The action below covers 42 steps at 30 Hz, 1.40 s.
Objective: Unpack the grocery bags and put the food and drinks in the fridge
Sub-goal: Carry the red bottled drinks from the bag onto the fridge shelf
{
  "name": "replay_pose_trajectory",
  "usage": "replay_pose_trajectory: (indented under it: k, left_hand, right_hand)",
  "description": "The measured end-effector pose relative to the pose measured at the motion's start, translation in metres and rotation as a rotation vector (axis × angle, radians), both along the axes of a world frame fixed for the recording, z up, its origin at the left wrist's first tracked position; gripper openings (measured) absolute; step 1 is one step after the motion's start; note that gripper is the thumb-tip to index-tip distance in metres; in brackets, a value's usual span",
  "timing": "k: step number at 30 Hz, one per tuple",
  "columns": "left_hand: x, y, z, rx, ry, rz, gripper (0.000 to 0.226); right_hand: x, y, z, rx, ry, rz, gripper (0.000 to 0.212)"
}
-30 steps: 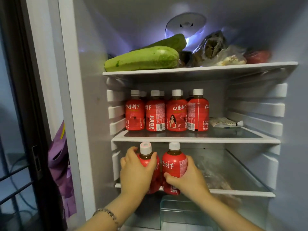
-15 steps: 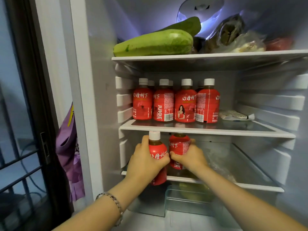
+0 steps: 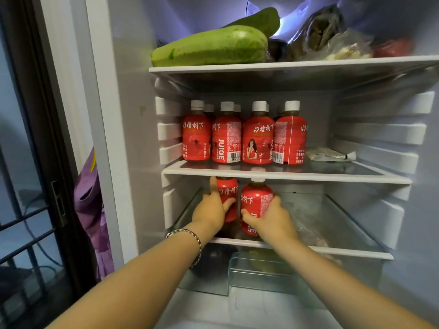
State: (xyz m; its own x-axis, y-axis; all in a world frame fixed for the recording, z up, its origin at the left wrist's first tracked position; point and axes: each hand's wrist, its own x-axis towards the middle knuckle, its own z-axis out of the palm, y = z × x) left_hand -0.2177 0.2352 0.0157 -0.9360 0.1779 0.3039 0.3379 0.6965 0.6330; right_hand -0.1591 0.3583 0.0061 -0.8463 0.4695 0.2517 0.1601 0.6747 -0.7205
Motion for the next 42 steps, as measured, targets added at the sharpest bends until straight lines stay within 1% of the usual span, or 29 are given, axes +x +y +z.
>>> replay_pose_trajectory:
  k: [3,5,7,10,12,14,16,18,20,22,23,25,28,30,32,35,37,39,42]
  left_hand:
    - [-0.001,0.000,-0.006,-0.051,0.031,0.050,0.078]
    - [-0.004,0.000,-0.011,-0.038,-0.001,0.092,0.079]
    - [-0.012,-0.001,-0.018,-0.052,-0.050,0.164,0.071]
    - [-0.030,0.001,-0.022,-0.090,-0.091,0.244,0.056]
    - [-0.046,0.005,-0.021,-0.133,-0.116,0.268,0.054]
    - [-0.061,0.008,-0.014,-0.131,-0.137,0.303,0.050]
    - [-0.074,0.011,-0.010,-0.084,-0.132,0.367,0.046]
    - [-0.080,0.014,-0.008,-0.062,-0.113,0.401,0.048]
    - [-0.086,0.019,-0.010,-0.127,-0.054,0.368,0.039]
    - [-0.088,0.021,-0.013,-0.241,-0.016,0.292,0.030]
    - [-0.090,0.021,-0.015,-0.290,-0.019,0.257,0.029]
    - [-0.089,0.019,-0.018,-0.349,-0.079,0.191,0.034]
    - [-0.090,0.016,-0.018,-0.388,-0.142,0.103,0.049]
    - [-0.093,0.015,-0.012,-0.388,-0.153,0.096,0.051]
    - [-0.096,0.016,-0.006,-0.394,-0.169,0.104,0.046]
    - [-0.093,0.017,-0.005,-0.375,-0.228,0.084,0.041]
    - [-0.085,0.016,-0.005,-0.409,-0.240,0.087,0.037]
    - [-0.078,0.012,-0.003,-0.472,-0.221,0.084,0.036]
    - [-0.059,0.009,0.008,-0.530,-0.143,0.039,0.036]
  right_hand:
    - [-0.003,-0.015,-0.005,0.125,0.018,-0.067,0.084]
    - [-0.013,-0.021,-0.005,0.193,-0.058,-0.094,0.085]
    - [-0.034,-0.021,-0.006,0.158,-0.132,-0.072,0.080]
    - [-0.071,-0.017,-0.007,0.084,-0.191,-0.015,0.075]
    - [-0.097,-0.014,-0.006,0.018,-0.187,-0.035,0.076]
    - [-0.117,-0.012,-0.003,-0.035,-0.151,-0.036,0.074]
    - [-0.136,-0.011,-0.004,-0.036,-0.141,-0.018,0.066]
    - [-0.145,-0.012,-0.005,-0.026,-0.125,0.003,0.059]
    - [-0.154,-0.013,-0.009,-0.034,-0.096,0.046,0.055]
    - [-0.156,-0.011,-0.012,0.038,-0.100,0.105,0.051]
    - [-0.154,-0.009,-0.012,0.091,-0.115,0.126,0.049]
    - [-0.147,-0.003,-0.012,0.129,-0.140,0.168,0.043]
    - [-0.142,0.004,-0.013,0.155,-0.150,0.220,0.035]
    - [-0.144,0.004,-0.013,0.183,-0.156,0.251,0.037]
    - [-0.147,0.002,-0.012,0.198,-0.190,0.282,0.043]
    - [-0.150,0.004,-0.006,0.201,-0.273,0.295,0.053]
    - [-0.145,0.005,0.000,0.205,-0.341,0.323,0.056]
    - [-0.131,0.000,0.003,0.261,-0.355,0.352,0.054]
    - [-0.090,-0.012,0.008,0.437,-0.280,0.309,0.044]
